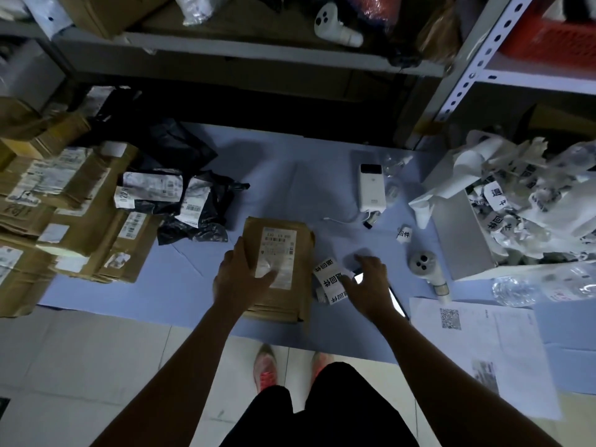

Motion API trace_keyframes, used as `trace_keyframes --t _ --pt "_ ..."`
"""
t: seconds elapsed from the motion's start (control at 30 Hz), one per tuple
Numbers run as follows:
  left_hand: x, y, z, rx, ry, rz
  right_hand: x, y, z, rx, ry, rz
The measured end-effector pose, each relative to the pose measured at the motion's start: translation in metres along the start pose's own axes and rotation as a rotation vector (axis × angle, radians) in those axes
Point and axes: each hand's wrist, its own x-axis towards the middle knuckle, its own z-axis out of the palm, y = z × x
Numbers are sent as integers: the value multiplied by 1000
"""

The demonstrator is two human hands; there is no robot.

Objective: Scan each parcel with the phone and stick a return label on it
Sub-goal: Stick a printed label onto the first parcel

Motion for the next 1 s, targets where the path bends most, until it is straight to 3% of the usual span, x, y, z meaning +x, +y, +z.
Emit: trace_keyframes --t 0.1,0.23,0.43,0.53,0.6,0.7,0.77,1.0 --pt "-6 12 -1 125 78 92 0 -20 7 15 -121 -101" --pt "-12 23 -2 180 145 149 1 -27 9 -8 -158 22" --pt "-21 32 8 -103 253 329 -1 -31 -10 311 -17 -36" --pt "-28 48 14 -438 61 319 -5 -40 -18 490 -18 -103" --pt "-31 64 15 -637 -174 215 -8 -44 -21 545 -14 -147" --pt "-27 80 14 -949 -365 -18 -12 -48 -25 568 -43 -210" --pt "-23 84 8 -1043 -393 -87 -13 -49 -28 555 -74 -241" --pt "-12 84 -10 -1130 -367 -6 -13 -45 -29 353 -68 -342"
